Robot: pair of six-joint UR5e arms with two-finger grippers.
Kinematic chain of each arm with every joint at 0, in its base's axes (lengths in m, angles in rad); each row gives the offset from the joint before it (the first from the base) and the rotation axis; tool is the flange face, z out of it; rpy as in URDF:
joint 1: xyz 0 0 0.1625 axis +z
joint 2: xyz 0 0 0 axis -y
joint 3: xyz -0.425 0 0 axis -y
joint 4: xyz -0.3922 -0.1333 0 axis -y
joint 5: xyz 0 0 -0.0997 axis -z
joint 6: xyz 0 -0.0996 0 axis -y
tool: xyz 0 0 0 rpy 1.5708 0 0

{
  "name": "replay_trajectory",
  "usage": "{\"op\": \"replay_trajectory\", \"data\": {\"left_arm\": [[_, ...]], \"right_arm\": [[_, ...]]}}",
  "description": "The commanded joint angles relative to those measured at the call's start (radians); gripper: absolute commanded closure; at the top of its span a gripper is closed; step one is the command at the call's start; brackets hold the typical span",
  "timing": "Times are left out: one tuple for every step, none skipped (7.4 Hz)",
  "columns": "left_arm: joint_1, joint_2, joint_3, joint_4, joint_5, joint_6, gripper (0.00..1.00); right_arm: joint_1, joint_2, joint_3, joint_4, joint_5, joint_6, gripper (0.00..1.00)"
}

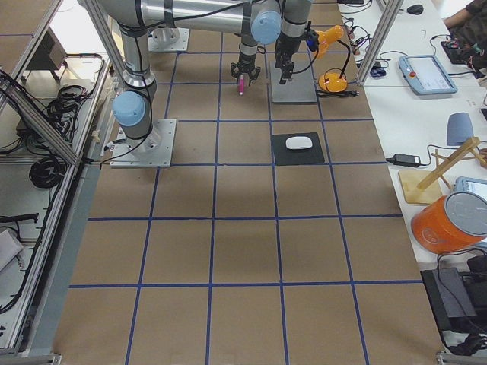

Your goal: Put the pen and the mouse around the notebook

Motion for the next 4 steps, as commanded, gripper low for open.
{"op": "replay_trajectory", "data": {"left_arm": [[0.023,0.103,0.044,-0.129,0.111,0.326,0.0],[0.054,0.181,0.097,-0.277,0.122,0.554,0.0],[0.121,0.257,0.159,-0.449,0.125,0.798,0.01],[0.211,0.336,0.218,-0.558,0.119,0.953,0.01]], "right_arm": [[0.062,-0.071,-0.003,0.015,0.016,0.006,0.0],[0.062,-0.059,0.006,0.012,0.004,0.007,0.0],[0.062,-0.058,0.012,0.012,0.0,0.007,0.0],[0.046,-0.058,0.014,0.02,0.002,0.006,0.0]]}}
